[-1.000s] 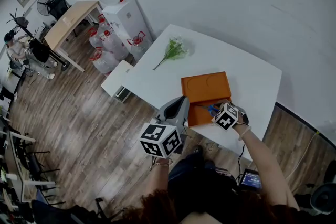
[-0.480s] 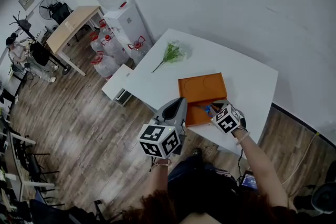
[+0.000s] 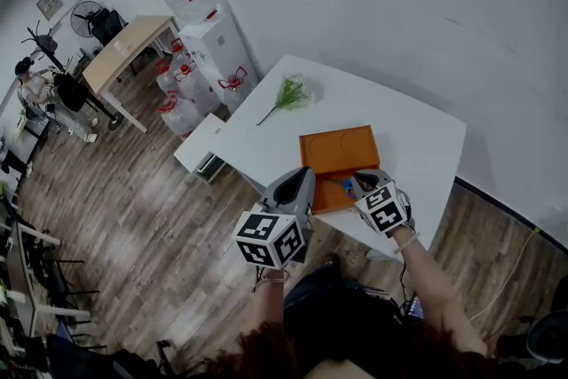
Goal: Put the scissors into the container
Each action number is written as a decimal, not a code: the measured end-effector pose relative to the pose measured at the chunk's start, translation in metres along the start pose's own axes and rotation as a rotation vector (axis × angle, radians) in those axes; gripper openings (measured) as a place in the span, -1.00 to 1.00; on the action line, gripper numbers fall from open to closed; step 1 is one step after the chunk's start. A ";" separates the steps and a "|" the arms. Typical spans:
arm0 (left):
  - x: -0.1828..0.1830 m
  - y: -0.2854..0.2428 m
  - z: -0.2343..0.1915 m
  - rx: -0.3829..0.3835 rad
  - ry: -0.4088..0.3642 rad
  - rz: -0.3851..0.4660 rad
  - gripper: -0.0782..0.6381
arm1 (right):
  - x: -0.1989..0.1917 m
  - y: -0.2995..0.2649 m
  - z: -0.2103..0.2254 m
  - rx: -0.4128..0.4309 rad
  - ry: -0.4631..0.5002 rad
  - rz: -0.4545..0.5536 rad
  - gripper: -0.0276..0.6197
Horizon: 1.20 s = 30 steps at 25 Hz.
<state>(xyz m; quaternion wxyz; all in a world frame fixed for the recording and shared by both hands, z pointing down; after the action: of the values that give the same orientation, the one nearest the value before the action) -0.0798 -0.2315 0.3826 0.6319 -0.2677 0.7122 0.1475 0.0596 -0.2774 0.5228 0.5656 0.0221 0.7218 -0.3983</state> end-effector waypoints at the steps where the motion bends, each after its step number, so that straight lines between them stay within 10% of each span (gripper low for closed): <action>1: 0.000 0.001 0.002 0.001 -0.002 0.002 -0.74 | 0.002 0.004 -0.001 -0.002 -0.010 0.015 -0.91; 30: 0.004 0.008 0.023 0.016 -0.065 0.014 -0.74 | 0.066 0.107 -0.003 -0.073 -0.174 0.392 -0.92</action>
<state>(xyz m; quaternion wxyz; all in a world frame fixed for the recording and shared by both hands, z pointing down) -0.0658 -0.2126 0.3738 0.6557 -0.2527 0.6944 0.1549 0.0847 -0.2301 0.4091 0.6927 0.1070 0.6662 -0.2548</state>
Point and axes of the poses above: the fingertips, and each gripper's own axes: y backward along the fingers, z to its right, x out of its top, the point moved 4 cm from there along y, backward along the fingers, and after that the axes turned 7 degrees about -y, right-handed, at the moved point
